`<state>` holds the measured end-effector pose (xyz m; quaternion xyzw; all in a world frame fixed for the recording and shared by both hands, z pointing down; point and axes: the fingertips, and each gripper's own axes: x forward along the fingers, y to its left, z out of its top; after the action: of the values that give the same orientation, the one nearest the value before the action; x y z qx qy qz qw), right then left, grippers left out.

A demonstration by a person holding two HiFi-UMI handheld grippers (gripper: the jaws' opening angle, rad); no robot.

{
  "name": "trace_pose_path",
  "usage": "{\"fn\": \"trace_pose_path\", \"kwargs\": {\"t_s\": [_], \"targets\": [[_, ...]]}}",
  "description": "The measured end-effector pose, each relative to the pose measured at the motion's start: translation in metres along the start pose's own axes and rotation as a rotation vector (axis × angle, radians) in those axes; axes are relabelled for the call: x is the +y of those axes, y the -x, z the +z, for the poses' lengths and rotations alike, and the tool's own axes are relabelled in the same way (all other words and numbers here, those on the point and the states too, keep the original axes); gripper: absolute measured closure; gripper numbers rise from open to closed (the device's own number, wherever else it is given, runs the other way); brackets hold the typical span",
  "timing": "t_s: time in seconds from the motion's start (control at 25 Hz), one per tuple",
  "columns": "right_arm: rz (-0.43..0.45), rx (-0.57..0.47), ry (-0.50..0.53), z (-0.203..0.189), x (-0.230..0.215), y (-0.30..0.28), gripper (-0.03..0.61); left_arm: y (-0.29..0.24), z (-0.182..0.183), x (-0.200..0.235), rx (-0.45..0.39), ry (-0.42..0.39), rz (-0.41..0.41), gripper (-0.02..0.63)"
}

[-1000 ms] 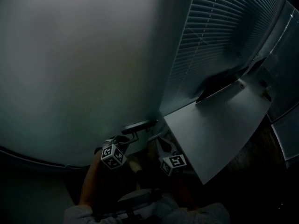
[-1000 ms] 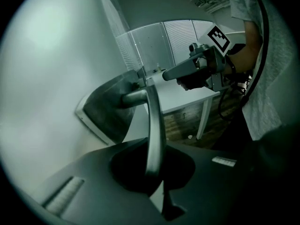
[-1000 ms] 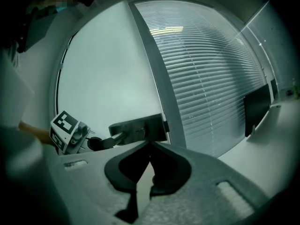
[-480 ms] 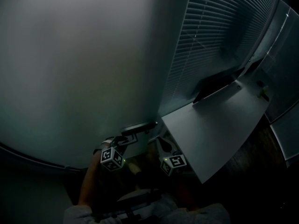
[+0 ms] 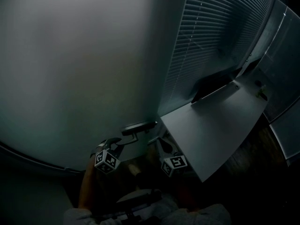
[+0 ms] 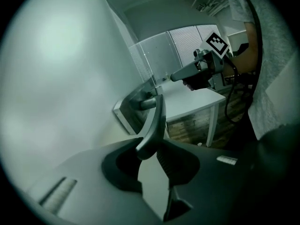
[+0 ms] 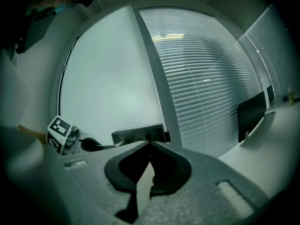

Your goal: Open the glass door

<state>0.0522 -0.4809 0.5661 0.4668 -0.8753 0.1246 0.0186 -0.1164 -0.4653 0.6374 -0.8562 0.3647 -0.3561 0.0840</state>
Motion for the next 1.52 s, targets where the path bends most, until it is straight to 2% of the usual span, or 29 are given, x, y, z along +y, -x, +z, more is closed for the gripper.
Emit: {"fn": "trace_pose_path", "kwargs": {"t_s": [0.16,0.64,1.16,1.52], "targets": [[-0.006,-0.003,-0.007,0.001,0.004,0.012,0.577,0.003,0.004,-0.003,0.014,0.026,0.001,0.520],[-0.049,-0.015,0.018,-0.002,0.001,0.060,0.577,0.009,0.007,-0.011,0.018,0.040,0.059,0.512],[-0.080,-0.052,0.011,-0.004,-0.017,0.089,0.577,0.018,0.004,-0.043,0.038,0.063,0.059,0.505],[-0.079,-0.061,0.012,-0.007,-0.017,0.118,0.577,0.044,0.013,-0.067,0.059,0.080,0.054,0.499]]}}
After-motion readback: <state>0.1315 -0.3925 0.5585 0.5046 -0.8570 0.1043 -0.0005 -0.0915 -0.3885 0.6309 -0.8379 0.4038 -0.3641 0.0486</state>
